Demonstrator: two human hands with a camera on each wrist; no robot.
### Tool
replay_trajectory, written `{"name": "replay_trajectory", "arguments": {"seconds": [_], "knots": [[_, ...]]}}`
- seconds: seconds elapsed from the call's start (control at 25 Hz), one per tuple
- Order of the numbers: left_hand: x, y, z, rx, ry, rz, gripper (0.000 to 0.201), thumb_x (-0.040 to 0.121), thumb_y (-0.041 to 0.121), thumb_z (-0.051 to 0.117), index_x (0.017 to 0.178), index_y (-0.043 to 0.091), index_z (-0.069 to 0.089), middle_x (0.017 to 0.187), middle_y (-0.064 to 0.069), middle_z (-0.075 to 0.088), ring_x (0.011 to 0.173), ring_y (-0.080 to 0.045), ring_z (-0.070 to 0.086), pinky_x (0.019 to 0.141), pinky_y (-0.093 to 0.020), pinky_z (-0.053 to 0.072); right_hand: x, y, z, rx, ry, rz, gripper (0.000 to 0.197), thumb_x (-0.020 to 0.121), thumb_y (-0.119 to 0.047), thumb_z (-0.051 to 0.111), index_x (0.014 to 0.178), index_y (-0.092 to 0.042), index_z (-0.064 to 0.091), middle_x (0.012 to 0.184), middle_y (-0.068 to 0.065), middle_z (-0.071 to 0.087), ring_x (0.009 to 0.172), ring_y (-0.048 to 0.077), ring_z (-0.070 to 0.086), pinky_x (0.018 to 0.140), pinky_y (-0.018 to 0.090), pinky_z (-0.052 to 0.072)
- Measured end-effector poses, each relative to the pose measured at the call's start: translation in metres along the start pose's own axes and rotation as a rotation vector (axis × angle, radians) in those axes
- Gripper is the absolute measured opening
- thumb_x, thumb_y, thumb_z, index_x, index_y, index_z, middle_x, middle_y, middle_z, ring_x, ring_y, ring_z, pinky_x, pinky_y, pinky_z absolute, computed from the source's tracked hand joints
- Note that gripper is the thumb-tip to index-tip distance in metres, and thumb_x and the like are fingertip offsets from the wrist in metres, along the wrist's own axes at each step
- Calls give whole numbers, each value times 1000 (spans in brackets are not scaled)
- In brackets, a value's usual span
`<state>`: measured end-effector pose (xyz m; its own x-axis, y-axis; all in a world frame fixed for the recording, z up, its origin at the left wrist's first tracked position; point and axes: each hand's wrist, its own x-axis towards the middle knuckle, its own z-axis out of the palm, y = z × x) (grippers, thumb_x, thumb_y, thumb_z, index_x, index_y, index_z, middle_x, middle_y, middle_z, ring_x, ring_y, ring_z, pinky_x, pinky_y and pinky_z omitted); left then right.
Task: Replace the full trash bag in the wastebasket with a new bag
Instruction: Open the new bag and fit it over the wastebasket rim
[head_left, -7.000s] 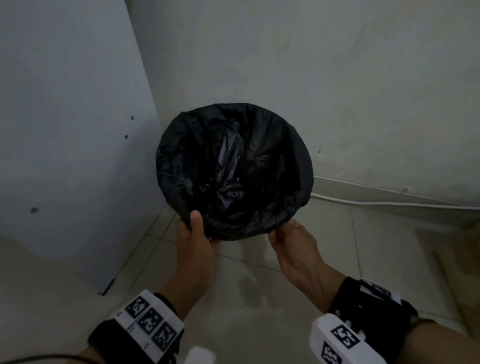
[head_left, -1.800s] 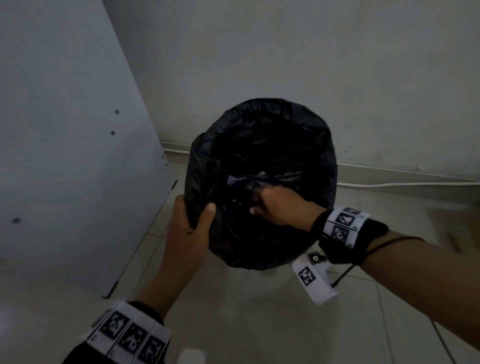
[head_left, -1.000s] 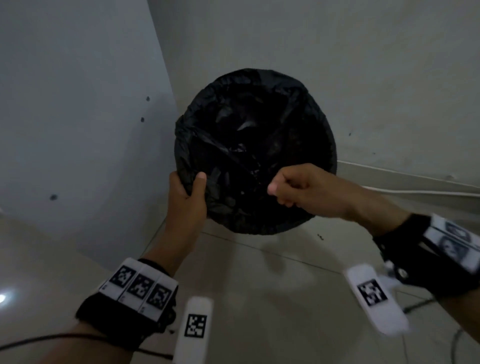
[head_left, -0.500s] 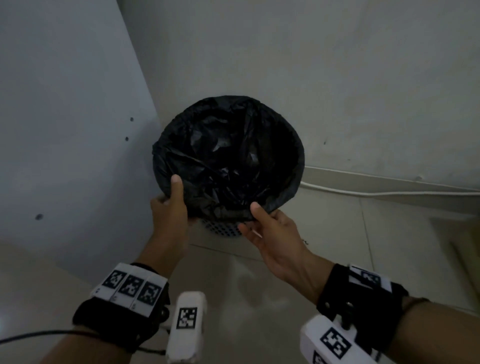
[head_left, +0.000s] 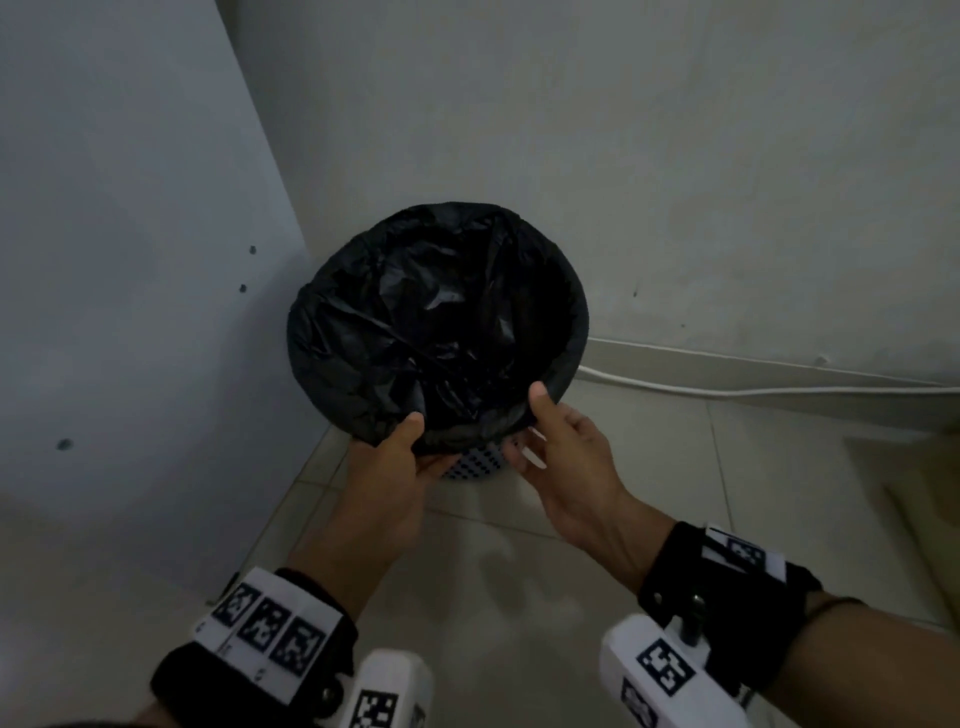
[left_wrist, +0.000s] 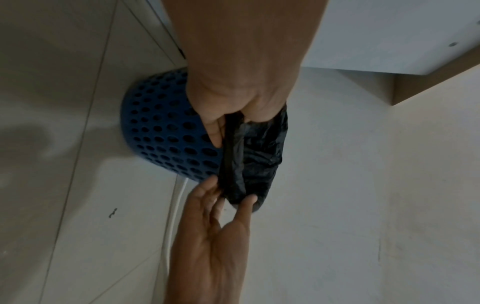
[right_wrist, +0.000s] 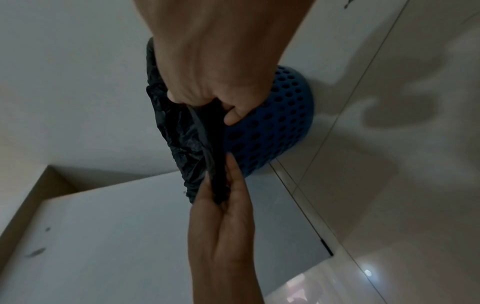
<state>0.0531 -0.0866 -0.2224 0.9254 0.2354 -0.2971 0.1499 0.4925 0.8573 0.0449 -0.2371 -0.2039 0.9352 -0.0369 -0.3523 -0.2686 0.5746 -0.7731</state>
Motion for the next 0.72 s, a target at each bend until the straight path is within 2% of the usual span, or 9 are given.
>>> {"name": "replay_trajectory", "arguments": {"seconds": [0.12,0.2,0.32,0.4,0.52,0.6,0.72], "knots": [[-2,12,-3,4,-3,25,43,100,13,49,142,20,43,131,-5,57,107,-25,63,81,-41,56,0,-3,0,19,16,27,15,91,-22,65,99,-9,63,94,3,74,75,7,71,62,21,55],[-9,11,-3,-9,2,17,40,98,20,54,137,19,47,127,-5,61,104,-24,66,81,-40,57,-4,3,1,26,0,35,15,92,-16,62,104,-8,63,96,3,72,74,5,70,61,18,54],[-23,-1,8,13,-102,-153,31,95,33,58,123,21,61,113,-4,72,98,-21,70,80,-37,58,-11,13,-2,56,-53,33,20,92,-11,61,110,-5,64,99,6,72,81,9,71,65,19,55],[-24,-10,16,-31,-126,-204,29,97,25,56,122,12,62,112,-10,72,98,-24,71,75,-34,60,-16,14,-3,86,-73,35,14,92,-8,59,103,-3,67,92,7,74,77,11,72,64,20,56],[-22,-18,22,-71,-72,-157,34,98,13,53,130,4,55,119,-16,67,102,-29,68,69,-30,61,-22,12,-3,78,-70,64,9,93,-10,59,94,-9,68,86,3,75,70,9,71,61,20,55],[-21,-21,22,-107,-78,-111,36,98,9,51,134,8,53,124,-14,65,106,-27,67,71,-29,60,-21,10,-5,51,-36,77,2,93,-13,61,93,-14,62,85,-1,74,67,5,69,62,22,53],[-20,-20,21,-121,-125,-29,42,98,7,50,139,17,48,130,-7,62,113,-23,63,81,-31,58,-14,4,-9,85,40,14,17,90,-15,66,105,-10,61,99,5,73,73,8,70,63,23,54]]}}
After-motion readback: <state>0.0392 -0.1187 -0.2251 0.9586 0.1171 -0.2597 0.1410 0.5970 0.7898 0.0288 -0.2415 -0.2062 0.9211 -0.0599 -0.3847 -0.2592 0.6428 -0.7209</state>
